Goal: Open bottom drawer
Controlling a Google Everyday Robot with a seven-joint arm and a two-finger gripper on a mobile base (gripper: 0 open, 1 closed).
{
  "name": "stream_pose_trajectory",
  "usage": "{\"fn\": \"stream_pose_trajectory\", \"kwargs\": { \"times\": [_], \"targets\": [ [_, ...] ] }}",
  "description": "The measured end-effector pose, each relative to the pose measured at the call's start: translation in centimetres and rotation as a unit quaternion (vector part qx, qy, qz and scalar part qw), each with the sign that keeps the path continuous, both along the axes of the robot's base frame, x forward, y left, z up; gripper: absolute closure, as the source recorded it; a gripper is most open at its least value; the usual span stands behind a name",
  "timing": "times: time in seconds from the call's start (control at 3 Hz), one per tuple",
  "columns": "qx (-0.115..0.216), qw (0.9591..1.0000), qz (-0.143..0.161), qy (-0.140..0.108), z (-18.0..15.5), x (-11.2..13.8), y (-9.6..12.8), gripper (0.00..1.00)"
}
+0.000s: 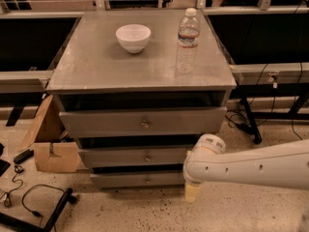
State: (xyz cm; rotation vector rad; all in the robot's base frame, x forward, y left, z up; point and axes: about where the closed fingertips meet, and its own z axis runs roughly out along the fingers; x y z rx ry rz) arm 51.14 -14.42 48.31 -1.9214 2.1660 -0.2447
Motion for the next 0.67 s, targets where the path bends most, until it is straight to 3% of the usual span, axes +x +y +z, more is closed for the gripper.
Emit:
{"fn": "stream_pose_trajectory", "kwargs": {
  "times": [0.33,0.67],
  "targets": [
    [0.001,0.9999,0.012,-0.009,-4.47,1.85,0.75,0.00],
    [-0.008,0.9994,0.028,-0.017,-4.96,2.08,0.53,0.00]
  ]
}}
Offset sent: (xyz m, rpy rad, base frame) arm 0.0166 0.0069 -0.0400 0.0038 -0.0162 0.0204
